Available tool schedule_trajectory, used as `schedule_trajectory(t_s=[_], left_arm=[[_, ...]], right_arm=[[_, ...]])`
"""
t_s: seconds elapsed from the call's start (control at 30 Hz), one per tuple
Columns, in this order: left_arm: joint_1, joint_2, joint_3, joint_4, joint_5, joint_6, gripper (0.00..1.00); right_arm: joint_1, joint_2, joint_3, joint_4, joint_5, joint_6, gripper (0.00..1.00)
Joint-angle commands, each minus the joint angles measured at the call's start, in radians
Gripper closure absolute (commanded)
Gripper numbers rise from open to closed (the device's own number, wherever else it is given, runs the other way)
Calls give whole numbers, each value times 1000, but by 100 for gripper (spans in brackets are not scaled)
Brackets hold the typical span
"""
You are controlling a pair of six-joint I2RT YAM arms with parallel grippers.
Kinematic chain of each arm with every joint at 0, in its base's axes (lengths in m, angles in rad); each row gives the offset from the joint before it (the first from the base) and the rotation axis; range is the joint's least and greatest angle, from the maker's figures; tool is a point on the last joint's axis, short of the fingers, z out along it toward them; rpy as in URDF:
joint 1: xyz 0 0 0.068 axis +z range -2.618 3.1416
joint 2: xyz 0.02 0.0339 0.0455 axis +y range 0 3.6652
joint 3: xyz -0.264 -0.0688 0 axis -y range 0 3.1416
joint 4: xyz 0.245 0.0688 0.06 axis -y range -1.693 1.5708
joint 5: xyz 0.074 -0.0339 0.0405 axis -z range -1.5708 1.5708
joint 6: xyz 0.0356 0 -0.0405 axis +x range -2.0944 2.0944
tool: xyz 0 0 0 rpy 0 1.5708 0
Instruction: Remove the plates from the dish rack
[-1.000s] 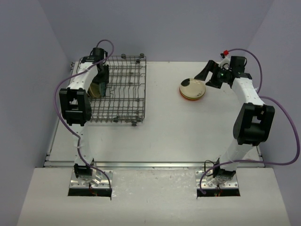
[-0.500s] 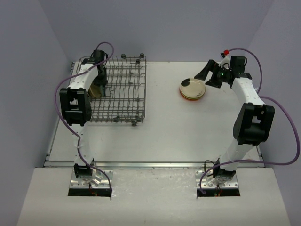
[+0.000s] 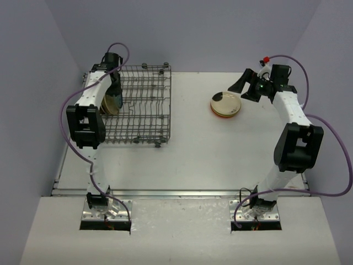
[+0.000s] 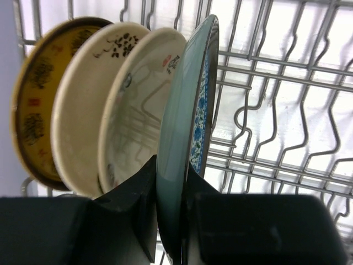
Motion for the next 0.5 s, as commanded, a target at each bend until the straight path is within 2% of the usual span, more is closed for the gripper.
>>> schedule_trajectory(t_s=[0.0,0.1,0.2,0.3,0.37,0.47], left_arm=[[-10,-140,77,33,6,23,89],[-28,-205,77,54,-42,97,90],[-56,-275,33,97,-1,139,95],[-64,-362,-45,133,224,160,99],[-64,-434,-127,166,519,154,100],[-77,-499,-214,198,881,106,100]], right_arm=[[-5,-55,5,20,-27,12,1],[-5,-64,-1,26,-46,22,1],[-1,-89,-28,83,-110,48,1],[13,-121,-80,189,-200,91,1],[42,-158,-139,283,-284,123,1],[111,-194,-153,310,-314,105,1]])
